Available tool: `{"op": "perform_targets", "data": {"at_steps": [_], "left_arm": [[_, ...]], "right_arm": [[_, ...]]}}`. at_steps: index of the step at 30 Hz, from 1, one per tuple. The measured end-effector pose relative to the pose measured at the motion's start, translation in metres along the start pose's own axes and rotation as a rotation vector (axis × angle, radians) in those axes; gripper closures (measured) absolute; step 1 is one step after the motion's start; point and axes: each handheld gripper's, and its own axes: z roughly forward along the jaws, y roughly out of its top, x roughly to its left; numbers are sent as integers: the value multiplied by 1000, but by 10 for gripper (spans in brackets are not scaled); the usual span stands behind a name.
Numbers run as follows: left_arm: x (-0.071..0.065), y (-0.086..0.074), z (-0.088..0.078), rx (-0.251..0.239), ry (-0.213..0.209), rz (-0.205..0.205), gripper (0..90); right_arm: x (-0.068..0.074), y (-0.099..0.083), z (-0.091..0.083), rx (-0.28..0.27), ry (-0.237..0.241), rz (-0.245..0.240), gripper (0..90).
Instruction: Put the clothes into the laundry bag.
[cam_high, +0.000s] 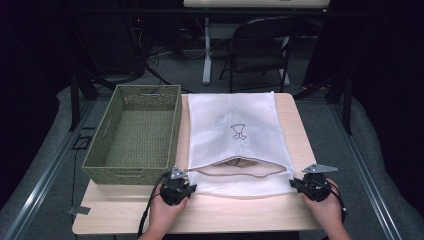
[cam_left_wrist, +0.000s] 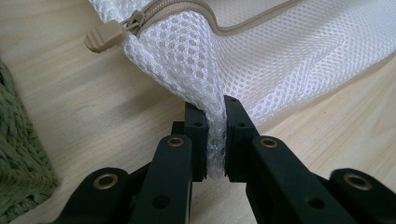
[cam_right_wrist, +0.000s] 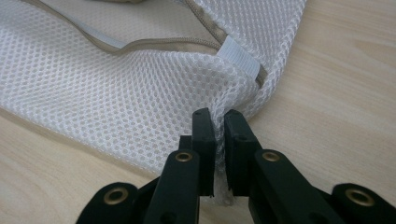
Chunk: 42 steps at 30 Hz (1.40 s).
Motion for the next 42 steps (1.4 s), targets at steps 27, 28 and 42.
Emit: {"op": "perform_targets", "data": {"at_steps": [27,28,42], "left_arm": [[-7,8,-16,-41,-4,49,836],[-7,9,-17,-42,-9,53,836],[-7,22,-29,-47,-10,69,835]], "right_arm": [[5,9,-27,-81,34,-43,860],[5,10,-27,-94,42,-33,860],[13,21,-33,-112,84,-53,867]]}}
